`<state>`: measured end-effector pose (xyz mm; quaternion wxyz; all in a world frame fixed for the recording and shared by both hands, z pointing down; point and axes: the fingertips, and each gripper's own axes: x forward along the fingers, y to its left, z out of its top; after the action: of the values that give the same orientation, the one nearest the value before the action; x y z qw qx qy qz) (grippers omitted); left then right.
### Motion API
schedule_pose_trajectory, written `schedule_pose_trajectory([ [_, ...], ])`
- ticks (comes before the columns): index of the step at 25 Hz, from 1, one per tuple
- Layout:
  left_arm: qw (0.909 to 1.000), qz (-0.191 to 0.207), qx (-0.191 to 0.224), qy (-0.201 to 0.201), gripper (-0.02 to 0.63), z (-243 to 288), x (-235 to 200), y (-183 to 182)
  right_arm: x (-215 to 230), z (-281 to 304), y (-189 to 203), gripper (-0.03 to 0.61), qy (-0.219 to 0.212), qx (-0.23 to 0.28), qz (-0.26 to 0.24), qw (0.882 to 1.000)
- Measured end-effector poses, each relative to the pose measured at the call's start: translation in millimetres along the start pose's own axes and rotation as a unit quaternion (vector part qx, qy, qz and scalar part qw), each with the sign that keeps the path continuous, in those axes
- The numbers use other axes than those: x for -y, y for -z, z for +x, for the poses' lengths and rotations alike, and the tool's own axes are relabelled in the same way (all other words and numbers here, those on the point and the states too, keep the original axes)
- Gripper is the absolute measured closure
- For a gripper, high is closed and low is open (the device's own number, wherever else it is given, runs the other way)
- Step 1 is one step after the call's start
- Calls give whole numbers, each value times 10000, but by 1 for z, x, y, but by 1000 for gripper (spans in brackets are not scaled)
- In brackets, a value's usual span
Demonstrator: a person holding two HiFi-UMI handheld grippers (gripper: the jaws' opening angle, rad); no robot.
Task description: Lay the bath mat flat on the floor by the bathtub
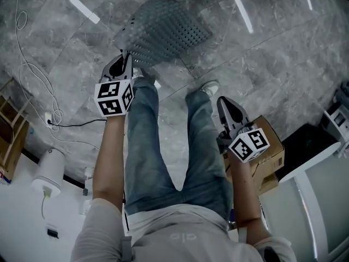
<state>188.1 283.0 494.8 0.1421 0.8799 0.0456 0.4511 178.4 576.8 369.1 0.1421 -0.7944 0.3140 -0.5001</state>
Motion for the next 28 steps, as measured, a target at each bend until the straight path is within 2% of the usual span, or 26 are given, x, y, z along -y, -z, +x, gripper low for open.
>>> schedule_pose_trajectory([
  [5,9998,-86,26,-183,575,11,-64,-16,-17,29,-6,555,35,-64,-32,10000],
  [10,9992,325,-113,-183,575,37,-122,-27,-30,60,-14,555,152,8,54,9999],
  [18,9978,395,-329,-426,574,85,-221,-52,-60,111,-9,555,189,-42,141,9997],
  [24,9955,328,-634,-624,571,116,-282,-35,-71,139,10,555,214,-239,188,9993],
  [28,9899,24,-1186,-781,540,130,-317,-13,-76,162,19,555,209,-355,179,9990],
])
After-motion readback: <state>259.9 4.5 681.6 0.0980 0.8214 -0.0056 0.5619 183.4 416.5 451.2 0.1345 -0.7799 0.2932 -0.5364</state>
